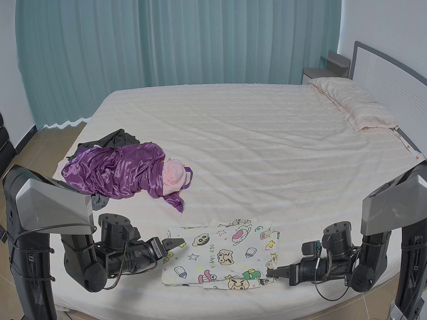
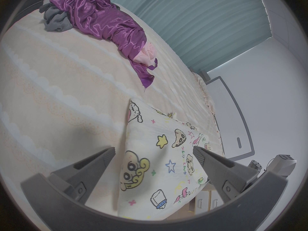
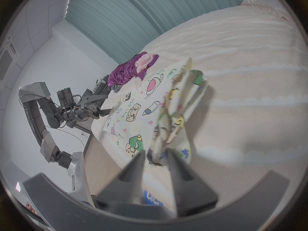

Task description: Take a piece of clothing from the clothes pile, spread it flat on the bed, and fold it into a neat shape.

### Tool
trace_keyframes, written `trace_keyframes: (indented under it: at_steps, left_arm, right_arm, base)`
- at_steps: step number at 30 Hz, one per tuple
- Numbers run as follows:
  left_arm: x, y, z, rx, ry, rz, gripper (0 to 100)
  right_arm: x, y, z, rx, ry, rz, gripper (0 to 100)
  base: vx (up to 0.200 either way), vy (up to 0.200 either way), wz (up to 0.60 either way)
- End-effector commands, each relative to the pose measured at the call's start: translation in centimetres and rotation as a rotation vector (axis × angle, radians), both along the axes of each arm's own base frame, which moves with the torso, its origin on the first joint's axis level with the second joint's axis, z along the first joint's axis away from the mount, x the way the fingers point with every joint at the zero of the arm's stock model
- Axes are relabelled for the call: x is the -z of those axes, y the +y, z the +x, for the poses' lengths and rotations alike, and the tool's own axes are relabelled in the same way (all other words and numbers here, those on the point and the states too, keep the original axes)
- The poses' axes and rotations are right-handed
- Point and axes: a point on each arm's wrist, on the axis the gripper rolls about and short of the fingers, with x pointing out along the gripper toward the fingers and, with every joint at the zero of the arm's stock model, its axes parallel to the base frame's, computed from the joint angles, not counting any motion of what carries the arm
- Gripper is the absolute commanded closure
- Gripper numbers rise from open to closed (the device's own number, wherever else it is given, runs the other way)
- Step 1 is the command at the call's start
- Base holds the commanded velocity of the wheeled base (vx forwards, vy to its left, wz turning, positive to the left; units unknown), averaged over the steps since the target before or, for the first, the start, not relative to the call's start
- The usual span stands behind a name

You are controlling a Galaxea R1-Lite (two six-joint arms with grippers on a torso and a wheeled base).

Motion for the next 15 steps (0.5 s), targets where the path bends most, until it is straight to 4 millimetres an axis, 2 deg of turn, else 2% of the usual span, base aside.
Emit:
trace_keyframes:
  at_steps: [1, 10, 15]
  left_arm:
    - [0.0, 0.0, 0.0, 0.000, 0.001, 0.001, 0]
    - [0.0, 0.0, 0.0, 0.000, 0.002, 0.000, 0]
    - [0.0, 0.0, 0.0, 0.000, 0.002, 0.000, 0]
  right_arm:
    - [0.2, -0.3, 0.0, 0.010, 0.009, -0.005, 100]
    - [1.3, -2.6, -0.7, -0.021, 0.015, -0.084, 100]
    - [1.5, -2.7, -1.0, -0.056, 0.015, -0.085, 100]
  base:
    - [0.000, 0.000, 0.00]
    - [0.000, 0.000, 0.00]
    - [0.000, 0.000, 0.00]
